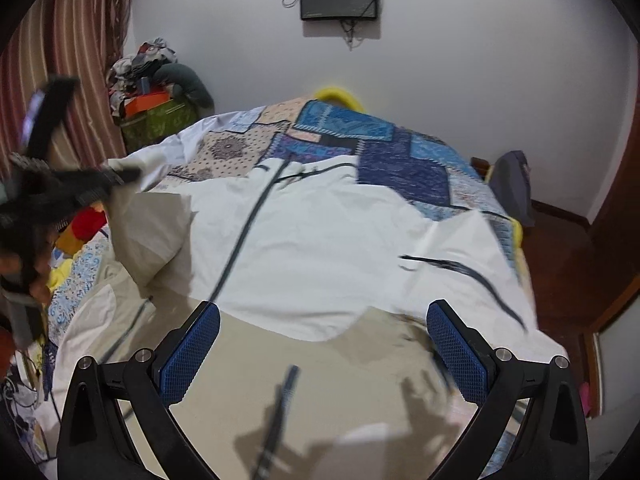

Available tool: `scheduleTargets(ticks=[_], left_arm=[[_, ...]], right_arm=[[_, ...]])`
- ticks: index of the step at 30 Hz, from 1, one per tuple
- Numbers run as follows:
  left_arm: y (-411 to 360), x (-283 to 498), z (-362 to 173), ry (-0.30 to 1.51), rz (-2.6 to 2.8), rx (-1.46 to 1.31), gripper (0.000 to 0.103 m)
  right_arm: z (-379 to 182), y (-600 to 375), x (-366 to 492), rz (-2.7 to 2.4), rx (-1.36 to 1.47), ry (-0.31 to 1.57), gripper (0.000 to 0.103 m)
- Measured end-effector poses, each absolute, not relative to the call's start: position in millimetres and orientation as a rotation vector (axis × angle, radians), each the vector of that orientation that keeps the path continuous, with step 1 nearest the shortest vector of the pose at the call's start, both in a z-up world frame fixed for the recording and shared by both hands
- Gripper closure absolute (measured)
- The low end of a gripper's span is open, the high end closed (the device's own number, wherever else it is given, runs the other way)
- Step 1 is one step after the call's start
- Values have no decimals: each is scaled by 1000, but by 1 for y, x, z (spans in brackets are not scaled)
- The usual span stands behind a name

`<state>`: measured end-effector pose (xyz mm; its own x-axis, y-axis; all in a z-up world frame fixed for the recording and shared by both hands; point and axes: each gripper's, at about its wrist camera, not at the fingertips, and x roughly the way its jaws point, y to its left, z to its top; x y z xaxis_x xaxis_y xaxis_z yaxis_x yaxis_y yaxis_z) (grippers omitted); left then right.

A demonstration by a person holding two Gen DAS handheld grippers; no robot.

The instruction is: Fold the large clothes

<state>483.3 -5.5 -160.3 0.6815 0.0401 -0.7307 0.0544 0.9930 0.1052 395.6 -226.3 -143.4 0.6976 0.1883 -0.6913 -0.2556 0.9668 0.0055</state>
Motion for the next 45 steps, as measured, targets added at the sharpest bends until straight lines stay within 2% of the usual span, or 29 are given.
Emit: scheduleTargets(ticks=[7, 10, 13, 15, 17, 20, 28, 37, 45], left_arm=[[-56, 484, -227, 1020, -126, 125, 100], [-63, 478, -235, 1049, -162, 157, 93], [-55, 470, -228, 1061, -186, 167, 74], [-39, 457, -215, 1043, -197, 126, 50], [-17, 444, -200, 1001, -191, 80, 42], [28, 429, -178, 942, -136, 20, 35], [136, 404, -181, 950, 64, -14, 35], [194, 360, -204, 973, 91, -62, 35], [229, 330, -228, 1016, 152, -92, 35]], right_arm=[[-149, -266, 395, 191, -95, 784, 0], [-154, -273, 398, 183, -81, 806, 0], [-160, -272, 405, 193, -64, 828, 0], [-162, -263, 411, 209, -57, 844, 0], [-163, -251, 417, 232, -60, 851, 0], [-159, -219, 425, 284, -99, 850, 0], [-157, -91, 427, 484, -303, 821, 0], [-217, 39, 432, 652, -433, 968, 0], [-237, 97, 444, 737, -251, 1098, 0]])
